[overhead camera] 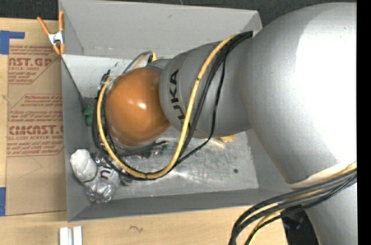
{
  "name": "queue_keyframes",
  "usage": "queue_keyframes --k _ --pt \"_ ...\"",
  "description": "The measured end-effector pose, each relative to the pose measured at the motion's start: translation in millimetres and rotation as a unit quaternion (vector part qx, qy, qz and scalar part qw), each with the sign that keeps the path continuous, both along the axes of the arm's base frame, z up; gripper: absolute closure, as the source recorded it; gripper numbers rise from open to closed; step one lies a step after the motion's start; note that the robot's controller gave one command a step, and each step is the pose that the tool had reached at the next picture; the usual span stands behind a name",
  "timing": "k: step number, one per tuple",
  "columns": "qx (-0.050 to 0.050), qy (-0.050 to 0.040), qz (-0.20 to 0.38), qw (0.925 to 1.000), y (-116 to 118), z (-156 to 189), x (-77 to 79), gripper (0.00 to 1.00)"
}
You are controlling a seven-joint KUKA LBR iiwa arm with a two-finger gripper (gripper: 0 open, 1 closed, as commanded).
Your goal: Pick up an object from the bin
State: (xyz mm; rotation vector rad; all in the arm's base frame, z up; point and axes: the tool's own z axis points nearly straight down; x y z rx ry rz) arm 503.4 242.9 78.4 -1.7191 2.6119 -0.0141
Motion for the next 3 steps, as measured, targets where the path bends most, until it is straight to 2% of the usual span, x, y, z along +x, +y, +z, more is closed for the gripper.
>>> queue_keyframes --k 2,3 --pt "0.001 0.0083 0.001 1.0000 2 15 -3.3 1.00" --pt "0.001 0.0088 0.000 1.0000 2 24 -3.4 1.00"
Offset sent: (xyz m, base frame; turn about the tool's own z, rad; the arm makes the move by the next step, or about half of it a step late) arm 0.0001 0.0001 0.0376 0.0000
